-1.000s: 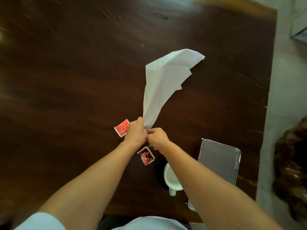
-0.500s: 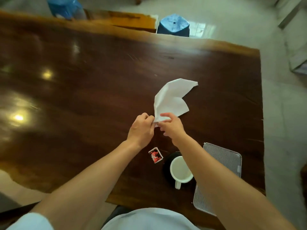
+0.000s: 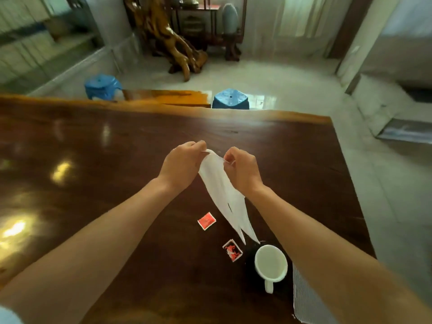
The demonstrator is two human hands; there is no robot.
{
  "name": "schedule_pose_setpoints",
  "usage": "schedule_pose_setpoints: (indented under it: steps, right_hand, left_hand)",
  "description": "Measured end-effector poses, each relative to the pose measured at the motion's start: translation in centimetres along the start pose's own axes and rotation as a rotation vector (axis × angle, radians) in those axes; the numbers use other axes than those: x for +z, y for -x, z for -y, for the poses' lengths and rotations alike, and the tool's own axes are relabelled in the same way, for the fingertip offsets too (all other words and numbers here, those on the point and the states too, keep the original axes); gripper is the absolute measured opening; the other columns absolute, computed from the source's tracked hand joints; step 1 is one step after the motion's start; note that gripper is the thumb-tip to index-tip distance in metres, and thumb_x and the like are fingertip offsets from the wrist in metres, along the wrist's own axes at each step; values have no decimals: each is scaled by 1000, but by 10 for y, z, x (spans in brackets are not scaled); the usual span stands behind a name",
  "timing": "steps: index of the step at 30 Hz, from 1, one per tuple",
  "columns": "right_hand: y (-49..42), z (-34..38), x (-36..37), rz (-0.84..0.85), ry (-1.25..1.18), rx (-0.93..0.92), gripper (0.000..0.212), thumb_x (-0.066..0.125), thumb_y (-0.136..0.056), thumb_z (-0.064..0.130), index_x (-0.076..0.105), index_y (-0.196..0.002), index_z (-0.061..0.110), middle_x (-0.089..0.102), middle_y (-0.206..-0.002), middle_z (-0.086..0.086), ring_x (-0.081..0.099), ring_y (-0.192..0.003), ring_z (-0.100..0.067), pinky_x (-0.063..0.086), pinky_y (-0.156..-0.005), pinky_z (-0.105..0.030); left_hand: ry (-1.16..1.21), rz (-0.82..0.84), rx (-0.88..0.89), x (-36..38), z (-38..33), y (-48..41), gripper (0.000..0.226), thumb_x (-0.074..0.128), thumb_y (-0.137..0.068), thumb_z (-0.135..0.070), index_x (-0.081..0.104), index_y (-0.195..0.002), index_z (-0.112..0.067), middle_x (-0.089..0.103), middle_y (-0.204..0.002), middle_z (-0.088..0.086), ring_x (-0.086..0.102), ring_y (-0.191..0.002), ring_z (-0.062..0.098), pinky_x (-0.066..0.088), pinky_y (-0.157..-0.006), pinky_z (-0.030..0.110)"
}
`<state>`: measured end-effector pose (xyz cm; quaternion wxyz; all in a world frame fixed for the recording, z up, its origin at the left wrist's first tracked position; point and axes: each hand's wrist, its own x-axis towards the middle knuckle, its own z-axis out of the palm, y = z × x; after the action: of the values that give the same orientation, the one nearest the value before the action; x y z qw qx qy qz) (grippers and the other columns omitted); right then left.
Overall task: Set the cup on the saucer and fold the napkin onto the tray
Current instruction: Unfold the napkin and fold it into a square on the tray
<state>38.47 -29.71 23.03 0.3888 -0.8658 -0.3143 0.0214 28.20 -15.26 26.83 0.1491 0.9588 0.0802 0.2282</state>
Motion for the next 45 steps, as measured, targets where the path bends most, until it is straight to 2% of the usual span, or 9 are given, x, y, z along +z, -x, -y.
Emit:
schedule_pose_setpoints:
  steps: [5, 10, 15, 21, 29, 34, 40, 42, 45]
  right_hand:
    - [-17, 43, 11, -84, 87, -53, 14, 61, -95, 4, 73, -89, 5, 67, -89, -10, 57, -74, -16, 35, -58, -9]
    - [-24, 86, 37, -144, 173, -123, 15, 61, -94, -3, 76, -94, 0, 71, -90, -15, 55, -75, -15, 33, -61, -8]
    - [-25, 106, 67, -111, 214, -73, 14, 63, -94, 0, 77, -94, 4, 71, -92, -11, 63, -80, -21, 46, -68, -20]
    - [-37, 126, 72, -92, 352, -25, 18, 62, -91, -1, 76, -96, 8, 72, -101, -11, 65, -91, -30, 54, -79, -36]
    - [-110, 195, 38, -294, 340, -104, 23, 58, -91, -1, 77, -98, 9, 72, -101, -13, 66, -89, -31, 49, -77, -33]
    - [-121, 205, 24, -403, 269, -158, 22, 59, -88, -5, 77, -93, 6, 73, -94, -13, 65, -87, -30, 44, -73, -28]
    - [-66, 151, 82, -222, 365, -136, 16, 62, -88, -1, 77, -90, 5, 71, -95, -14, 65, -86, -35, 51, -73, -36]
    - [-33, 123, 114, -77, 379, -29, 18, 61, -87, 1, 76, -89, 9, 70, -96, -11, 64, -90, -34, 52, -74, -38]
    - [23, 84, 161, 147, 427, 161, 21, 59, -88, 2, 73, -86, 17, 63, -92, -2, 63, -90, -30, 42, -67, -31]
  left_hand:
    - [61, -168, -12, -62, 64, 5, 11, 68, -94, -17, 70, -97, -6, 73, -88, 9, 67, -75, 20, 55, -63, 27]
    - [55, -324, -120, -111, 144, 26, 10, 63, -97, -16, 70, -95, -8, 73, -85, 8, 65, -74, 16, 47, -65, 16]
    - [42, -366, -219, -134, 213, 53, 22, 57, -101, -17, 73, -110, -4, 76, -99, 15, 71, -89, 28, 55, -81, 32]
    - [-1, -380, -323, -164, 271, 61, 27, 51, -103, -17, 72, -113, -2, 75, -106, 20, 69, -96, 37, 54, -87, 43]
    - [-30, -405, -329, -240, 306, 15, 27, 49, -101, -12, 72, -115, -5, 72, -115, 22, 65, -107, 42, 49, -95, 46]
    - [-34, -479, -292, -265, 322, 20, 25, 52, -98, -12, 73, -112, -7, 75, -108, 19, 67, -98, 37, 50, -88, 41]
    - [-18, -296, -322, -212, 349, 102, 31, 56, -87, 9, 75, -106, -5, 76, -106, 18, 70, -99, 39, 51, -90, 43]
    - [25, -185, -407, -179, 354, 143, 31, 56, -88, 10, 77, -104, -7, 77, -105, 15, 71, -98, 37, 52, -88, 42]
    - [92, -13, -561, -126, 357, 212, 30, 55, -92, 5, 77, -106, -9, 78, -106, 13, 71, -100, 37, 52, -88, 42]
